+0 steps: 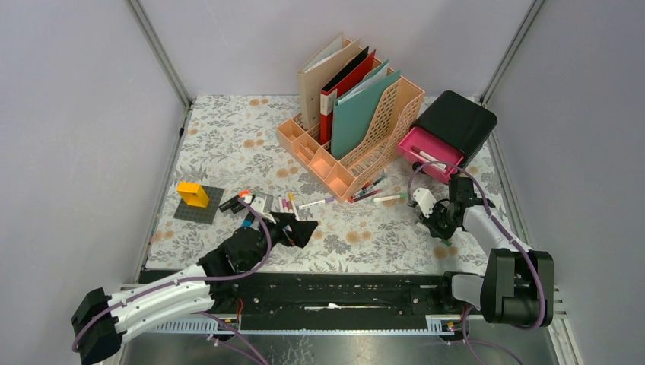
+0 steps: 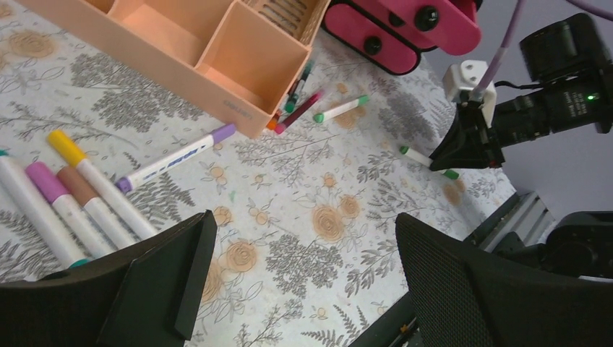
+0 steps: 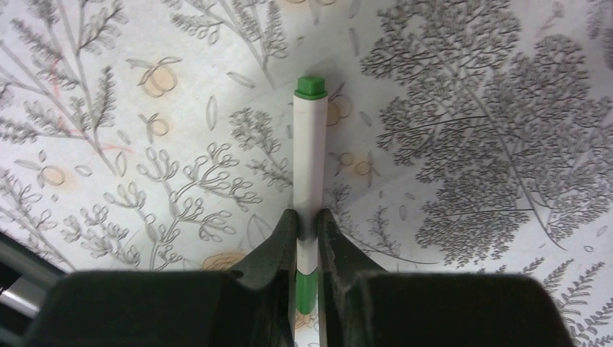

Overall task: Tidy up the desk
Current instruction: Pick up the stationery from the center of the board.

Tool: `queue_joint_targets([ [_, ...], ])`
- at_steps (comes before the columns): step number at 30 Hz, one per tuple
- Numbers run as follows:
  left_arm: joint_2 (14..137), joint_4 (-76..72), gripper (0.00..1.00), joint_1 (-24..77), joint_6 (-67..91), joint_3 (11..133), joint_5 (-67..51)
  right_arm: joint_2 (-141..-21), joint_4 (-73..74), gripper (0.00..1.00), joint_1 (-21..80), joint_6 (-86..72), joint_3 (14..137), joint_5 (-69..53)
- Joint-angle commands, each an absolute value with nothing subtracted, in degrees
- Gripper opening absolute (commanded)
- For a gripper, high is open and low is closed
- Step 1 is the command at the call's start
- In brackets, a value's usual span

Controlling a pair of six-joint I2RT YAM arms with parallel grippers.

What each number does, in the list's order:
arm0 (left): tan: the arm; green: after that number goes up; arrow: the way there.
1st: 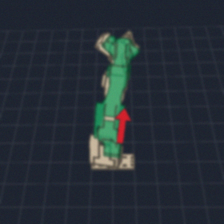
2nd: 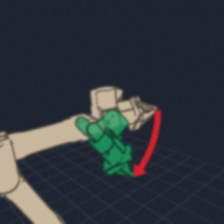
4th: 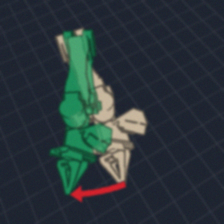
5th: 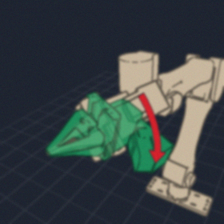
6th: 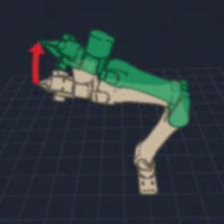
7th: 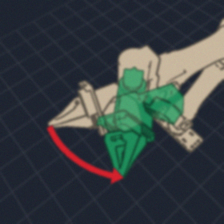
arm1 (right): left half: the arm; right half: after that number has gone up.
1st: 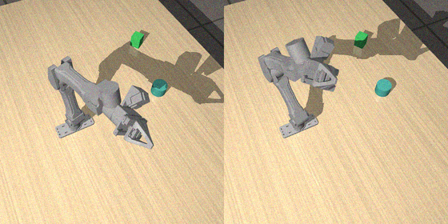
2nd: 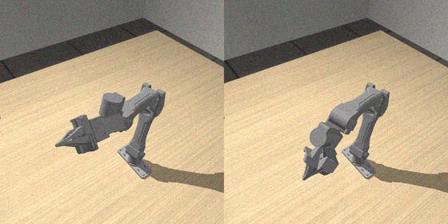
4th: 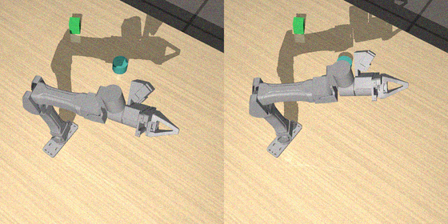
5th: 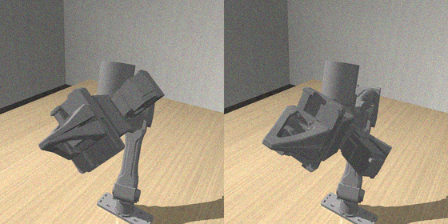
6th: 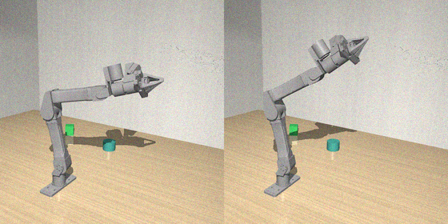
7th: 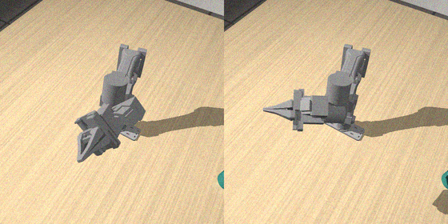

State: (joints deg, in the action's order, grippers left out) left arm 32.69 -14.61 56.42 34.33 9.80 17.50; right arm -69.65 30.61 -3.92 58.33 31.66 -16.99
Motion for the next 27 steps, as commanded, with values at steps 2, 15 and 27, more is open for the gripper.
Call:
queue_joint_targets([
  [2,35.50,-24.60,0.99,56.19,32.61,11.55,14.05,-66.36,37.45,0.00,-4.04,63.85,31.89,-21.52],
  [15,50.41,-35.68,0.99,56.16,29.17,18.75,7.62,-67.72,42.10,0.00,-4.04,68.13,35.35,-34.98],
  [27,66.15,-31.23,0.99,55.47,20.85,30.48,2.80,-72.97,55.11,0.00,-4.04,70.62,46.75,-45.12],
])
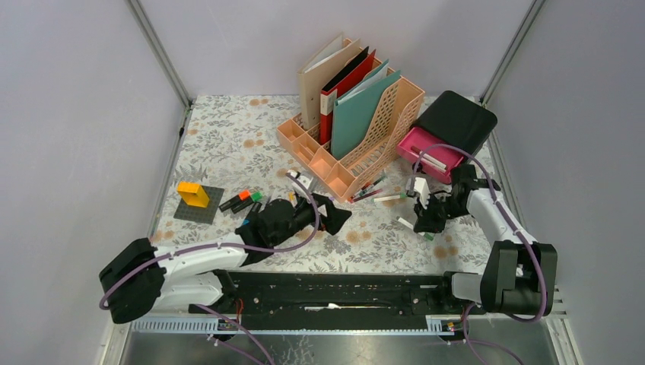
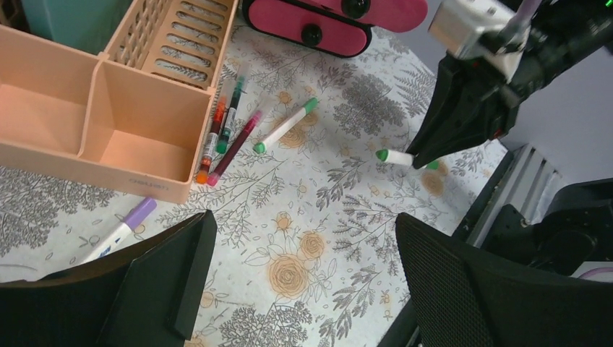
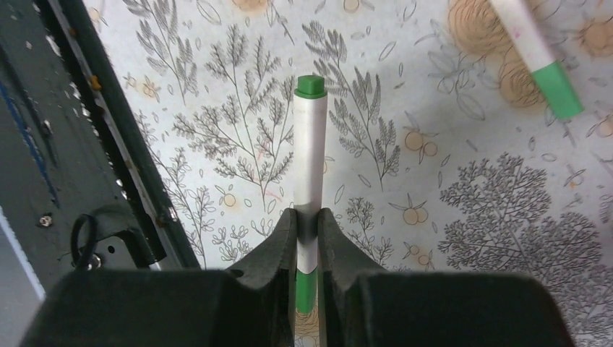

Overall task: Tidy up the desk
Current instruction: Pick up the stationery from the center of the board, then place the stationery in the drawer.

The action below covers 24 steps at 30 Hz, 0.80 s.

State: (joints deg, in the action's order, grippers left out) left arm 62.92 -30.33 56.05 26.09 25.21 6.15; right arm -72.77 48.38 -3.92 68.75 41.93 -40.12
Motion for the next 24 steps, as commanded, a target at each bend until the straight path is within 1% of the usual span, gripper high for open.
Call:
queue_joint_targets([
  [1,67.35,-29.77,0.99,55.32,19.69,31.76,1.95,-72.95,56.36,0.00,-4.04,70.60,48.27,-45.49],
  [8,74.53,-20.80,0.99,54.29,15.35,40.12,1.30,-73.94,65.80,0.00,-4.04,68.72,61.78,-48.71],
  [13,76.86,-19.30,0.99,52.05,16.56,40.96,-1.63,-73.59,67.27,0.00,-4.05,62.77,72.11,-47.50],
  [19,79.14,-19.53,0.99,49.83,15.16,42.14,-4.70,-73.13,59.62,0.00,-4.04,53.01,79.06,-40.19],
  [24,81.89,-18.59,0.99,49.47,14.45,44.29,-7.66,-72.71,48.66,0.00,-4.04,44.08,78.85,-30.40],
])
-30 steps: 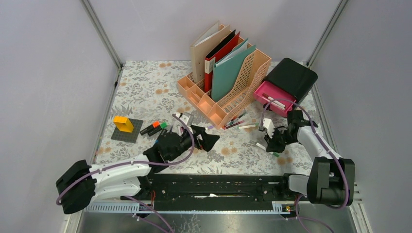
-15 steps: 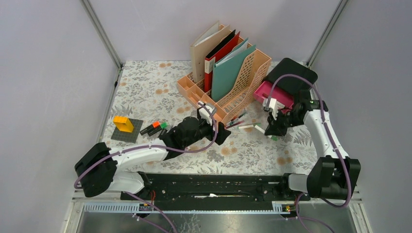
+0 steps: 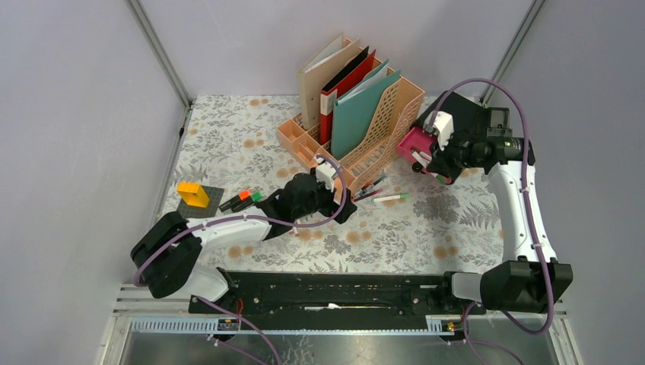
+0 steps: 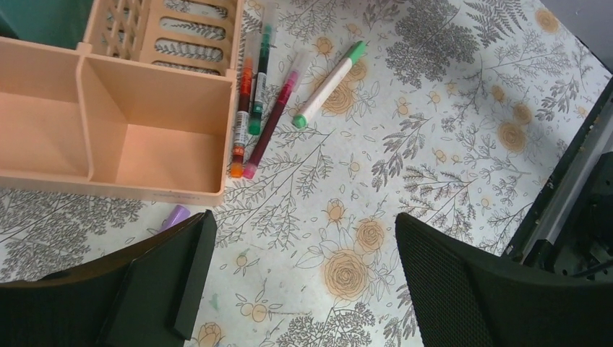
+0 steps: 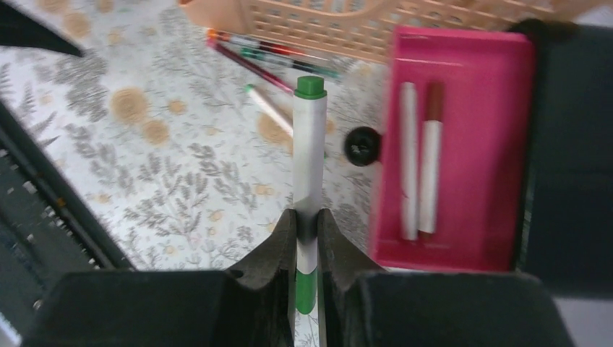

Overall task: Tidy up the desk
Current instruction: Place the stationery in the drawer.

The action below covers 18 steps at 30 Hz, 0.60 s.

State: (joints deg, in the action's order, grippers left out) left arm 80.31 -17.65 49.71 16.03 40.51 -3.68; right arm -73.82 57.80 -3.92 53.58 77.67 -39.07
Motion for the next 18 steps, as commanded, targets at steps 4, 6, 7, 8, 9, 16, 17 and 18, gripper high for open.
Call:
queue_joint_targets([
  [4,83.08,-19.29,0.99,49.44,15.65,44.40,-10.00,-73.45,40.63,0.00,-4.04,39.67,78.14,-23.05],
  [6,83.50,-19.77,0.99,49.44,16.30,44.19,-10.72,-74.81,38.88,0.00,-4.04,39.46,78.62,-21.02],
  [7,83.72,-19.96,0.99,49.48,16.53,44.13,-11.06,-75.77,38.36,0.00,-4.04,39.58,79.04,-20.44],
  [8,84.06,-20.05,0.99,49.45,16.79,44.19,-11.34,-76.63,37.96,0.00,-4.04,39.82,79.47,-19.97],
  [9,84.34,-20.11,0.99,49.43,17.06,44.35,-11.49,-77.62,37.46,0.00,-4.04,40.08,79.80,-19.69],
  [16,86.09,-21.39,0.99,49.45,19.44,45.35,-13.47,-83.49,34.35,0.24,-4.04,40.13,79.85,-18.11],
  [17,86.25,-21.62,0.99,49.48,19.63,45.43,-14.06,-83.91,34.35,0.32,-4.04,39.79,80.07,-18.03],
  [18,86.41,-21.85,0.99,49.46,19.68,45.48,-14.59,-84.11,34.33,0.40,-4.04,39.43,80.29,-17.95],
])
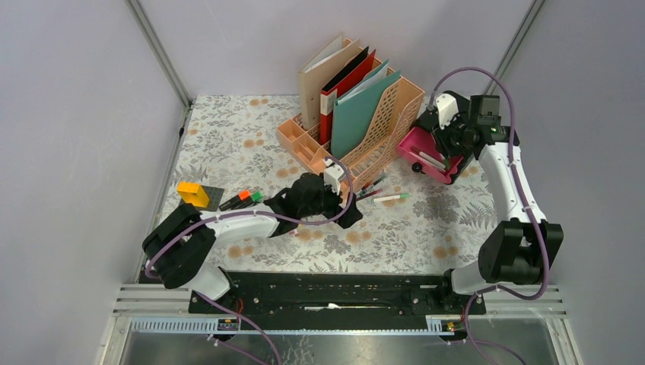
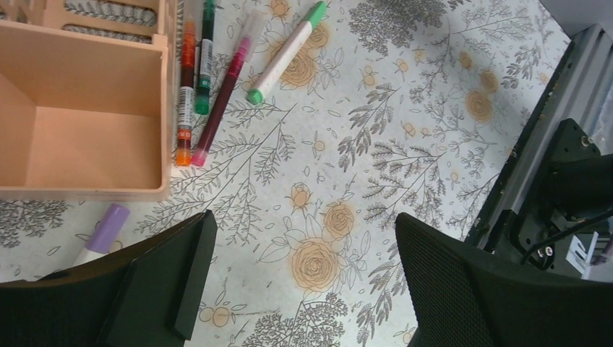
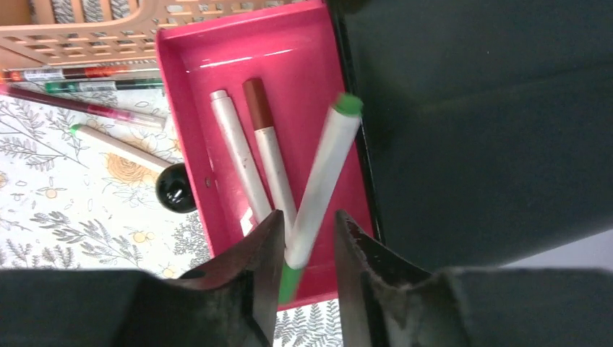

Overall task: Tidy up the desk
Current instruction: Place the stationery in the drawer.

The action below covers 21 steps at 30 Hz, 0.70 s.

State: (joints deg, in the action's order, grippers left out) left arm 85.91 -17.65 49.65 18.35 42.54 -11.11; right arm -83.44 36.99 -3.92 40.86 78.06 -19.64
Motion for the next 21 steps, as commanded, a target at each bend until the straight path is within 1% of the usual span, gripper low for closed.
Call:
queue_joint_targets([
  [1,86.56,-21.88,0.99,49.47,19.69,45.68,-14.94,-83.99,34.37,0.48,-4.04,38.97,80.33,-18.05],
  [2,86.74,-21.68,0.99,49.48,19.58,46.08,-15.29,-83.56,34.38,0.58,-4.04,38.68,80.29,-18.29],
  [3,86.91,-21.32,0.99,49.48,19.33,46.30,-15.34,-82.93,34.34,0.65,-4.04,38.40,80.13,-18.85],
  [6,87.97,-19.89,0.99,49.48,18.53,48.17,-15.81,-79.79,34.84,0.75,-4.04,37.79,79.36,-22.20],
  [10,90.23,-16.25,0.99,49.65,15.81,51.94,-16.55,-75.49,38.44,0.78,-4.02,36.33,78.85,-29.79],
  [13,92.08,-13.22,0.99,50.39,12.21,55.03,-16.39,-73.49,42.31,0.78,-4.09,34.34,77.32,-39.30],
  [16,94.26,-10.44,0.99,51.42,7.18,57.99,-16.75,-71.75,43.48,0.79,-4.13,35.11,72.25,-49.63],
  [18,96.11,-9.21,0.98,52.34,3.52,60.17,-16.95,-71.06,43.49,0.79,-4.18,36.52,70.22,-51.53],
  [21,99.92,-7.57,0.98,53.75,-1.13,63.07,-17.65,-71.22,43.42,0.79,-4.67,37.47,69.22,-50.46],
])
